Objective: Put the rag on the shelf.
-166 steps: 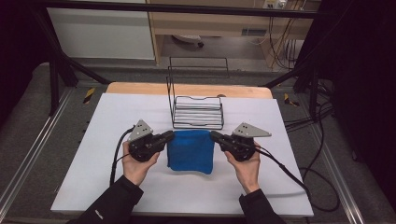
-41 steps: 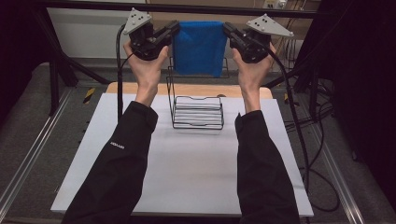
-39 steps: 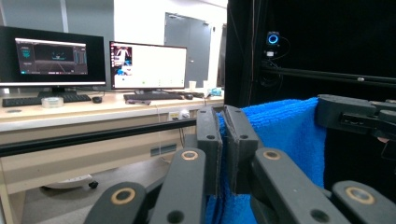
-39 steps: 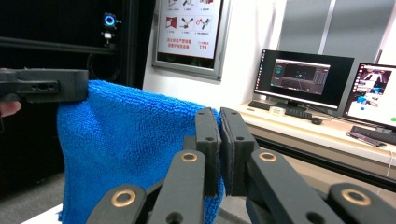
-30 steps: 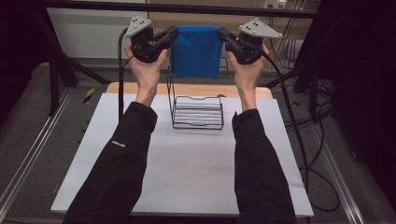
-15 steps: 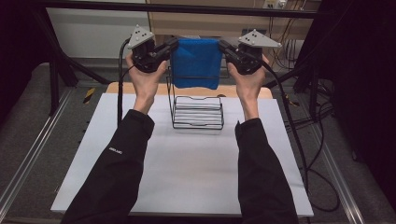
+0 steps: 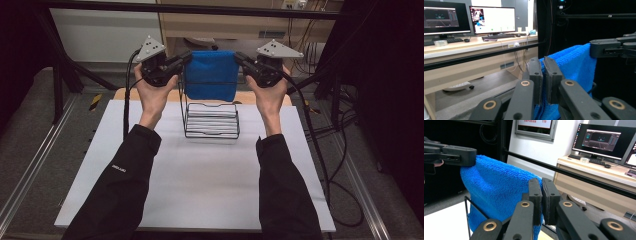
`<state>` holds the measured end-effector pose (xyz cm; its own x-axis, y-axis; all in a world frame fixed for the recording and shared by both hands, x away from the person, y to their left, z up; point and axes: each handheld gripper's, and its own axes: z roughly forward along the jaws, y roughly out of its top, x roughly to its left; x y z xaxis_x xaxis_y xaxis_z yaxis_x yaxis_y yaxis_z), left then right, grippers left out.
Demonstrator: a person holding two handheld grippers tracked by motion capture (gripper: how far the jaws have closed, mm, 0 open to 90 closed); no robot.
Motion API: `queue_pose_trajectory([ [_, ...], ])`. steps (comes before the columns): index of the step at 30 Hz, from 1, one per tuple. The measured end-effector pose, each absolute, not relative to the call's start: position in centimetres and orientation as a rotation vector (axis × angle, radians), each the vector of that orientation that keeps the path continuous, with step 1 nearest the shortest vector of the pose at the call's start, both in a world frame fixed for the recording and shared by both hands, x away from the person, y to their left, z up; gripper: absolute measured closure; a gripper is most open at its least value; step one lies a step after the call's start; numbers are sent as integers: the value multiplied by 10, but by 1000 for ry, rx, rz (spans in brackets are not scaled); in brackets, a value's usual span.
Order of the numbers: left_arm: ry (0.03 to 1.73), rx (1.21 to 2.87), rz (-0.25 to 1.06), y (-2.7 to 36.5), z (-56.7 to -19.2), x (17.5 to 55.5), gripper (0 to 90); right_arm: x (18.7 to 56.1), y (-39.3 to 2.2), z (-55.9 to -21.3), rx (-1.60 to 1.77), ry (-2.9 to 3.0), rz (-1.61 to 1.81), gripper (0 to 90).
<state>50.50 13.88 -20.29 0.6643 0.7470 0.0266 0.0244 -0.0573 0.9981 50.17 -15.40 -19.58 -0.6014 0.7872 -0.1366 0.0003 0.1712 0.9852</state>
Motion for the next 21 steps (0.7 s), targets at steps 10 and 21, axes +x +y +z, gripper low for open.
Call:
queue_pose_trajectory([
  [10, 661, 1556, 628, 140, -210, 499, 850, 493, -156, -197, 732, 1812, 1482, 869],
  [21, 652, 1596, 627, 137, -215, 493, 849, 484, -160, -202, 726, 1850, 1465, 867],
])
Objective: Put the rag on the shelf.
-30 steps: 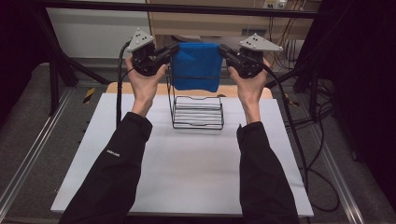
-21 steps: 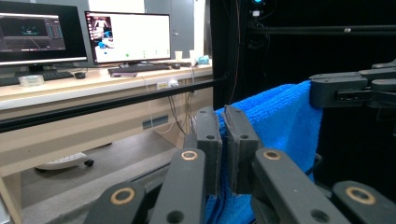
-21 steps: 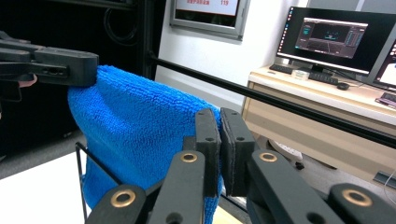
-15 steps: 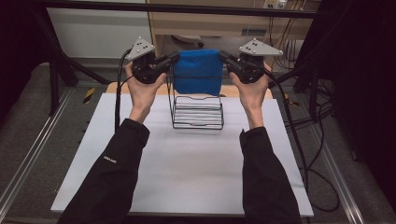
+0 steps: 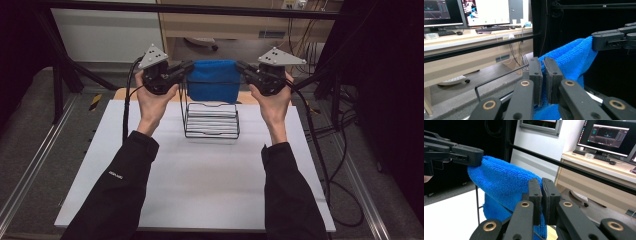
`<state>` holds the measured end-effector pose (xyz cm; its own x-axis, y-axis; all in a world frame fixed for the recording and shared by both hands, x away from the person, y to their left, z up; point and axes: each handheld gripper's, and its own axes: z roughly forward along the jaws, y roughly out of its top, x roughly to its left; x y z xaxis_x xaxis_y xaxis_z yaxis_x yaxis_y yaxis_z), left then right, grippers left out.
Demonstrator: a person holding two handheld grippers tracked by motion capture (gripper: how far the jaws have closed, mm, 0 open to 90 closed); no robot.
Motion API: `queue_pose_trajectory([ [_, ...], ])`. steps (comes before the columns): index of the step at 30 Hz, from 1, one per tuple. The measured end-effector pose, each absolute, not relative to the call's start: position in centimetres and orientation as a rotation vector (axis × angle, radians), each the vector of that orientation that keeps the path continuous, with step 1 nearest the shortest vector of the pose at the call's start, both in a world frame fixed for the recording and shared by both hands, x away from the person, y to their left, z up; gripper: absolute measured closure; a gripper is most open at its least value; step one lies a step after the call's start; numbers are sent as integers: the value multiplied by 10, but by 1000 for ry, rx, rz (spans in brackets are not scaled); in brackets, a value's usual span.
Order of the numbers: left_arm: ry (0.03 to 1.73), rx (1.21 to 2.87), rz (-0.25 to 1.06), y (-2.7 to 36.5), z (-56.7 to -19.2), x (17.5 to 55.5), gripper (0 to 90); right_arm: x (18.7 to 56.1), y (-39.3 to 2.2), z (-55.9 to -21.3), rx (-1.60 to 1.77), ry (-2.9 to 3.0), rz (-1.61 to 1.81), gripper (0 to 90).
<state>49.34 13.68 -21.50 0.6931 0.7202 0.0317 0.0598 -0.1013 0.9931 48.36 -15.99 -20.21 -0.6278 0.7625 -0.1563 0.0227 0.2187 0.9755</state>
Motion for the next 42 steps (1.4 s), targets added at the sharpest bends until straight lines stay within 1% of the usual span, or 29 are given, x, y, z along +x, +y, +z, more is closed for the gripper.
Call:
queue_pose_trajectory([
  [9, 675, 1654, 616, 137, -221, 489, 844, 477, -159, -212, 739, 1888, 1459, 866],
  [17, 693, 1690, 550, 140, -230, 484, 829, 469, -161, -221, 746, 1938, 1465, 865],
  [24, 688, 1732, 546, 142, -237, 481, 815, 466, -161, -229, 756, 1977, 1464, 863],
  [28, 682, 1746, 533, 144, -237, 479, 795, 466, -161, -234, 757, 1992, 1456, 863],
  [30, 676, 1740, 529, 146, -235, 478, 772, 466, -161, -235, 755, 1995, 1456, 863],
  [31, 680, 1734, 529, 148, -232, 477, 737, 466, -161, -237, 754, 1998, 1453, 863],
  [32, 683, 1726, 525, 150, -230, 477, 731, 466, -161, -237, 755, 1999, 1453, 863],
  [35, 686, 1713, 519, 152, -225, 476, 731, 466, -161, -239, 751, 2003, 1450, 863],
  [39, 697, 1720, 519, 152, -216, 477, 758, 466, -160, -240, 746, 2013, 1438, 861],
  [42, 703, 1709, 509, 151, -212, 477, 820, 466, -160, -241, 743, 2016, 1433, 861],
])
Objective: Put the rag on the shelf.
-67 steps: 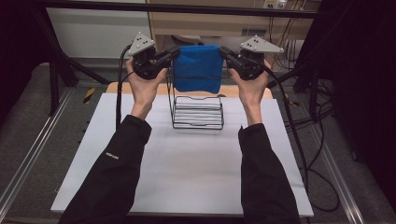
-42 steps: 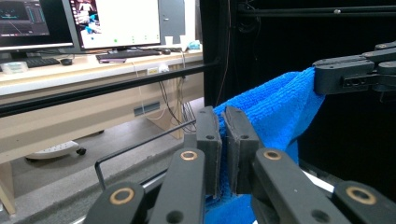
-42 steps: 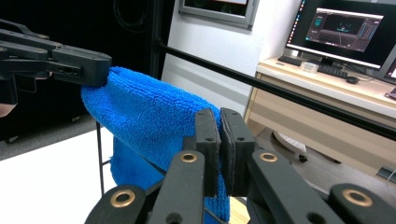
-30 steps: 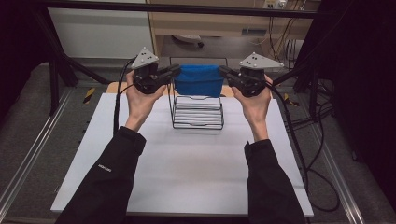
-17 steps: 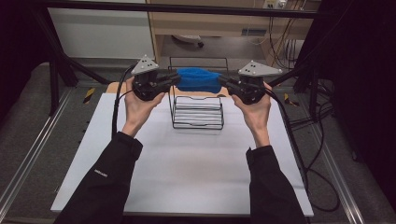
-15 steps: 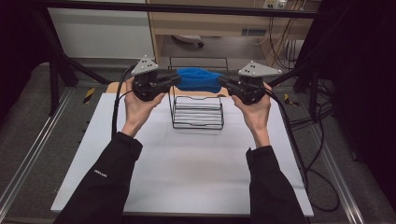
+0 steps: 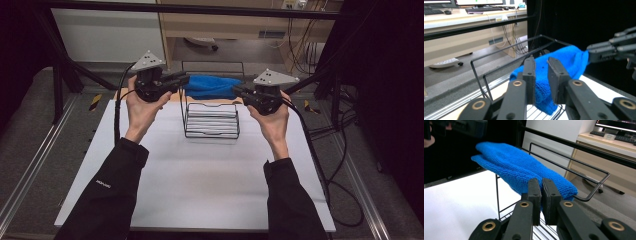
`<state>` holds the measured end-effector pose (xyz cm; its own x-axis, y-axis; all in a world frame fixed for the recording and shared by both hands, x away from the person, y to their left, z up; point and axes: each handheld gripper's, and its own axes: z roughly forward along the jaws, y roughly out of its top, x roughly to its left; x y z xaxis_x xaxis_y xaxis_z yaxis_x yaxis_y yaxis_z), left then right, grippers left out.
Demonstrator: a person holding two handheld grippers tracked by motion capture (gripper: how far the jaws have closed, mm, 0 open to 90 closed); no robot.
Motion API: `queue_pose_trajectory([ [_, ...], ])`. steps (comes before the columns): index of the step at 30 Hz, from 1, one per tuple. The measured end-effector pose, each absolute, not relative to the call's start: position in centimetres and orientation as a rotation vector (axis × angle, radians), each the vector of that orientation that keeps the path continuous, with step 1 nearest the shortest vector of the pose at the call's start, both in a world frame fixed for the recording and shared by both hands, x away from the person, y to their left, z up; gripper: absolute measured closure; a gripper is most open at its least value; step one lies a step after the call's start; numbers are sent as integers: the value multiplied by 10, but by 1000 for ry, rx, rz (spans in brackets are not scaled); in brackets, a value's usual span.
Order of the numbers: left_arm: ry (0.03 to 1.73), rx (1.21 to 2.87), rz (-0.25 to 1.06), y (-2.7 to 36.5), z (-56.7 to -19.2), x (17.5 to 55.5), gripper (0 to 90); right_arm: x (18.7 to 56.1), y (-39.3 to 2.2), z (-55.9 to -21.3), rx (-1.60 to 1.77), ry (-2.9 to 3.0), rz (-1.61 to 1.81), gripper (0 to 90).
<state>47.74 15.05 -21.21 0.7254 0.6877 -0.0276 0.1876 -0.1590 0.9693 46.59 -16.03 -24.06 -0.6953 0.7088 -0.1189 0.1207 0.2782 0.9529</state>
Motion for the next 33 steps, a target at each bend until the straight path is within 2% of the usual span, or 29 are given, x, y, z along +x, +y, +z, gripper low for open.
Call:
queue_pose_trajectory([
  [1, 703, 1720, 500, 149, -212, 478, 820, 466, -160, -241, 741, 2015, 1432, 861],
  [2, 705, 1732, 496, 147, -212, 478, 870, 466, -160, -242, 743, 2016, 1435, 860],
  [4, 705, 1774, 484, 142, -214, 479, 896, 466, -160, -243, 744, 2019, 1436, 859],
  [10, 710, 1899, 474, 134, -233, 483, 898, 466, -161, -245, 743, 2040, 1426, 848],
  [16, 703, 1919, 476, 133, -240, 484, 899, 466, -160, -247, 739, 2064, 1406, 823],
  [24, 701, 1942, 505, 131, -247, 486, 900, 463, -163, -240, 750, 2017, 1505, 683],
  [27, 707, 1956, 508, 130, -251, 488, 900, 463, -163, -238, 758, 2018, 1506, 667],
  [29, 706, 1962, 514, 130, -254, 488, 899, 464, -162, -239, 760, 2026, 1515, 683],
  [30, 705, 1960, 513, 129, -255, 488, 899, 464, -159, -242, 765, 2063, 1507, 766],
  [31, 706, 1961, 513, 129, -256, 489, 899, 464, -159, -242, 765, 2063, 1507, 766],
  [33, 706, 1961, 515, 129, -259, 489, 899, 467, -157, -248, 811, 2111, 1464, 846],
])
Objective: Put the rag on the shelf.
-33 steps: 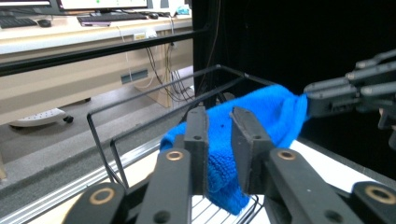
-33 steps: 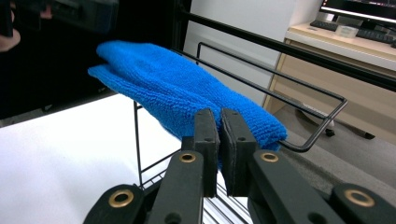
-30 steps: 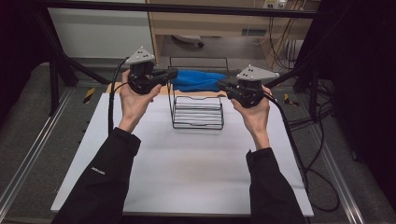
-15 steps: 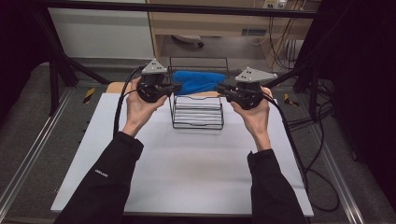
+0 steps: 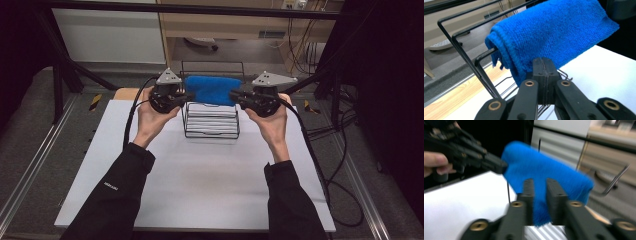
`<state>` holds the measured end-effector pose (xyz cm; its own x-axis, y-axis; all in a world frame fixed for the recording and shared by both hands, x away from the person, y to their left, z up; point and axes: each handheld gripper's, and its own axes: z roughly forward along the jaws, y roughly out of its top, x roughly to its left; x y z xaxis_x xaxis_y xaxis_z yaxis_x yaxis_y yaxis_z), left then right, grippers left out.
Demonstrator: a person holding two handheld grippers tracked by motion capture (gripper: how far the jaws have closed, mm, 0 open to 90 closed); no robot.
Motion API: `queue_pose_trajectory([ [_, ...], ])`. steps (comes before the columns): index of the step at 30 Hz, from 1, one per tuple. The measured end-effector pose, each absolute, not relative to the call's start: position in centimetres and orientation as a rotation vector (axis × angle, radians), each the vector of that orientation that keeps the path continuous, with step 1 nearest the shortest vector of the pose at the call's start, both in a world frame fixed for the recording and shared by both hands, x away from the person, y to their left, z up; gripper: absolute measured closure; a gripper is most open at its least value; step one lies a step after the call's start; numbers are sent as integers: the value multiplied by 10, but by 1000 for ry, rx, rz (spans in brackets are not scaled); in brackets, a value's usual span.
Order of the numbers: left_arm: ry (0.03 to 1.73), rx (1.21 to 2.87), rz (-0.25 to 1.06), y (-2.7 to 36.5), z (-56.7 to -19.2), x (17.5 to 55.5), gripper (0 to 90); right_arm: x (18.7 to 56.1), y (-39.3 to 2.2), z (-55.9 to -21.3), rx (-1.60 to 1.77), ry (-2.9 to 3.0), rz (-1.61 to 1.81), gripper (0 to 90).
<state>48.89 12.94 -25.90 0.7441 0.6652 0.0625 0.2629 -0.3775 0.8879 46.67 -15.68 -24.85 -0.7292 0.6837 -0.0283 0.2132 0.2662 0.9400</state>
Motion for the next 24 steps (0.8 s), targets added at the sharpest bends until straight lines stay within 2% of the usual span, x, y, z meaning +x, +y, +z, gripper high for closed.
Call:
queue_pose_trajectory([
  [1, 707, 1960, 513, 129, -260, 489, 899, 469, -157, -254, 846, 2131, 1422, 900],
  [14, 714, 1945, 512, 128, -265, 493, 898, 478, -162, -272, 909, 2091, 1363, 898],
  [18, 711, 1944, 508, 130, -265, 491, 875, 474, -163, -270, 890, 2086, 1379, 858],
  [23, 718, 1931, 493, 139, -261, 486, 817, 462, -169, -259, 862, 2066, 1447, 735],
  [24, 720, 1927, 490, 141, -260, 484, 817, 462, -169, -259, 862, 2066, 1447, 735],
])
